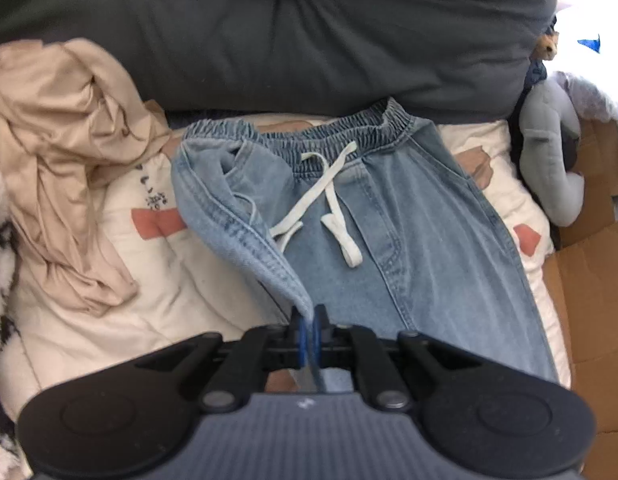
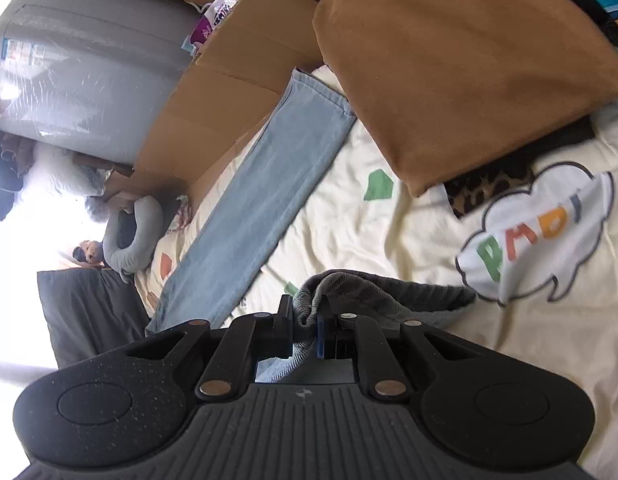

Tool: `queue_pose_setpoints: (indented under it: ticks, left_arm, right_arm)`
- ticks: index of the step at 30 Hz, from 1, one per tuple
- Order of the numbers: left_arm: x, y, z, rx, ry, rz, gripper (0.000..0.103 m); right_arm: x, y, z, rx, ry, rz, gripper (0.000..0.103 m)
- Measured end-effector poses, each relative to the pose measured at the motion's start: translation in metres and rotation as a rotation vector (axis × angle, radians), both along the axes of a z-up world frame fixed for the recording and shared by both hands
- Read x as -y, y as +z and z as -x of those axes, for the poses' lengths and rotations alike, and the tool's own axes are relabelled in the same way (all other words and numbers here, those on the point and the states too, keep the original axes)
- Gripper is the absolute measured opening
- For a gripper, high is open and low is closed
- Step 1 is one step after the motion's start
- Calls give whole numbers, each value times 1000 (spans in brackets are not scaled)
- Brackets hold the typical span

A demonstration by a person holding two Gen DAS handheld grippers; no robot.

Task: Fold clothes
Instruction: 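Lift the jeans with both grippers and carry them toward the cardboard box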

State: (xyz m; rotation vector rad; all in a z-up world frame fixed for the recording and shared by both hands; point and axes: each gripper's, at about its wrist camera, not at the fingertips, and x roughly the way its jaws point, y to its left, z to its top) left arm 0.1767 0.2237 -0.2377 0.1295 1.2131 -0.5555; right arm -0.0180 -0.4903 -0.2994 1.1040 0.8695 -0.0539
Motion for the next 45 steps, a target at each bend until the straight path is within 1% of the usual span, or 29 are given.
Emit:
queue_pose_setpoints:
  ticks: [4, 9, 12, 15, 16, 17, 22, 24, 28, 34, 39, 45]
  left_arm:
    - [17, 7, 2, 25, -41, -25, 4]
    - [49, 5, 0, 15, -65, 3, 4]
    - [70, 3, -1, -1, -70, 12, 4]
    - [85, 1, -3, -23, -57, 54, 4]
    - [89, 1, -4, -30, -50, 70, 4]
    - [93, 0, -2, -22, -63, 73, 4]
    - [117, -6, 2, -8, -91, 71, 4]
    - [130, -7, 4, -4, -117, 70, 4]
    - [161, -8, 5, -4, -145, 101, 4]
    - [209, -26, 3, -19, -168, 121, 4]
    - [234, -41, 7, -12, -203, 138, 4]
    - [253, -55, 7, -21, -227, 128, 4]
  right_arm:
    - [9, -4, -18, 23, 8, -13, 9]
    - [16, -8, -43, 24, -11, -9, 9]
    - [20, -12, -61, -10, -48, -4, 9]
    - [25, -20, -88, -45, -74, 10, 9]
    - [27, -21, -97, -39, -80, 20, 9]
    - [28, -23, -105, -28, -85, 24, 9]
    - [34, -36, -143, -20, -117, 31, 9]
    - [35, -38, -156, -21, -128, 42, 9]
    - [37, -40, -179, -12, -159, 53, 9]
    - [42, -51, -221, 8, -209, 77, 9]
    - [49, -63, -254, 20, -245, 97, 9]
    - [49, -72, -282, -19, -243, 145, 9]
